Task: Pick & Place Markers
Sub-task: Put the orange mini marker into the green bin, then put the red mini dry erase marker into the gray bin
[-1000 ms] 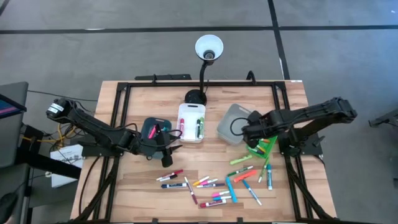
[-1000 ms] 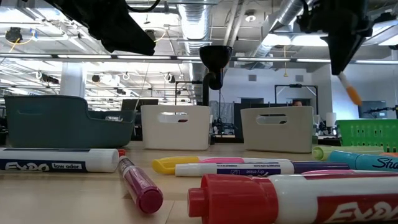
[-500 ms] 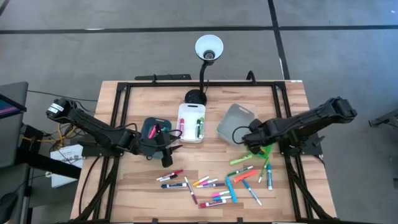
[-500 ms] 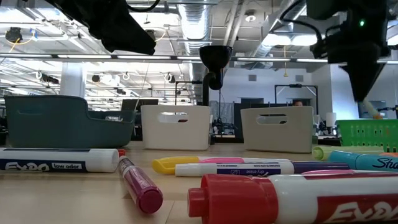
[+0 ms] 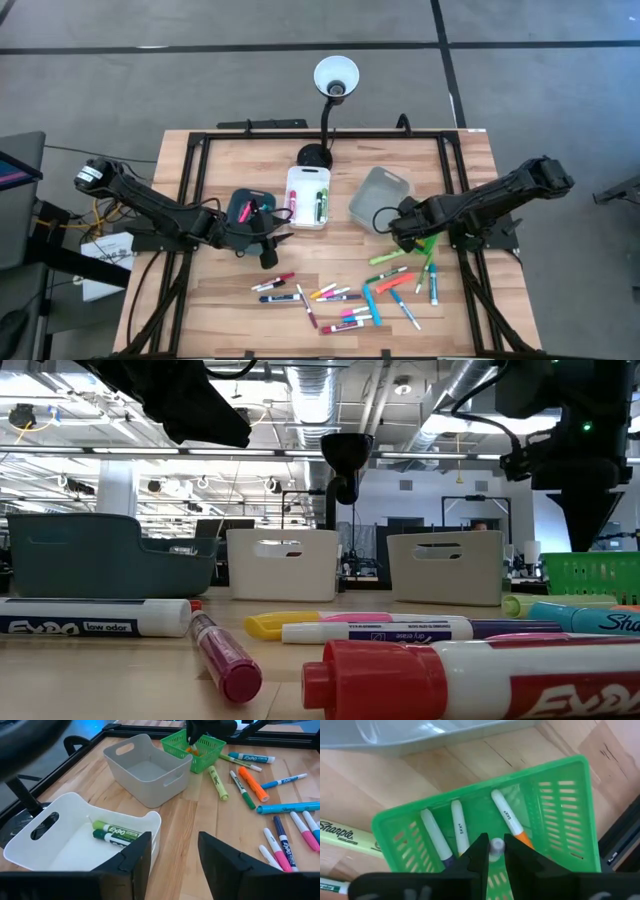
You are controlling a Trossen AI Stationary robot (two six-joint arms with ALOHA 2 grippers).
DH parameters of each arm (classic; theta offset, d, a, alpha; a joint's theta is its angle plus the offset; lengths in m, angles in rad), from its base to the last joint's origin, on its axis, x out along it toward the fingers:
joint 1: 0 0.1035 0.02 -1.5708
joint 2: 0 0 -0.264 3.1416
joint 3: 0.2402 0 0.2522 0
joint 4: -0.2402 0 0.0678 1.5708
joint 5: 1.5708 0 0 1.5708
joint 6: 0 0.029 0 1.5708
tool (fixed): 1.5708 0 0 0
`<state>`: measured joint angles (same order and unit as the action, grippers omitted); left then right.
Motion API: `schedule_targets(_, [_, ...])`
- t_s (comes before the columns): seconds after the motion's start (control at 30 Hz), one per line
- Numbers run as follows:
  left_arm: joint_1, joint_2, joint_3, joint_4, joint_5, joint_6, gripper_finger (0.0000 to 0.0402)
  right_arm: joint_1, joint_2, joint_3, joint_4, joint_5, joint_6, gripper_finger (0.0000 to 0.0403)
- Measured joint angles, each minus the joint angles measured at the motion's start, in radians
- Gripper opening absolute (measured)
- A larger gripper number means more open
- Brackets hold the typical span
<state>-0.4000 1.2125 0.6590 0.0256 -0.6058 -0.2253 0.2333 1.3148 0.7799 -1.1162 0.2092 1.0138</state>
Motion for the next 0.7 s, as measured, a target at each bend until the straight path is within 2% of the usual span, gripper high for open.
schedule_targets(0.37, [0.0,0.0,0.0,0.0,0.0,0.0,0.0158,0.0,0.0,0.0,0.007,-0.001,0.009,0.0058])
schedule_targets(0.7, [0.0,0.0,0.0,0.0,0.014,-0.004,0.0158,0.0,0.0,0.0,0.006,-0.001,-0.008,0.0141])
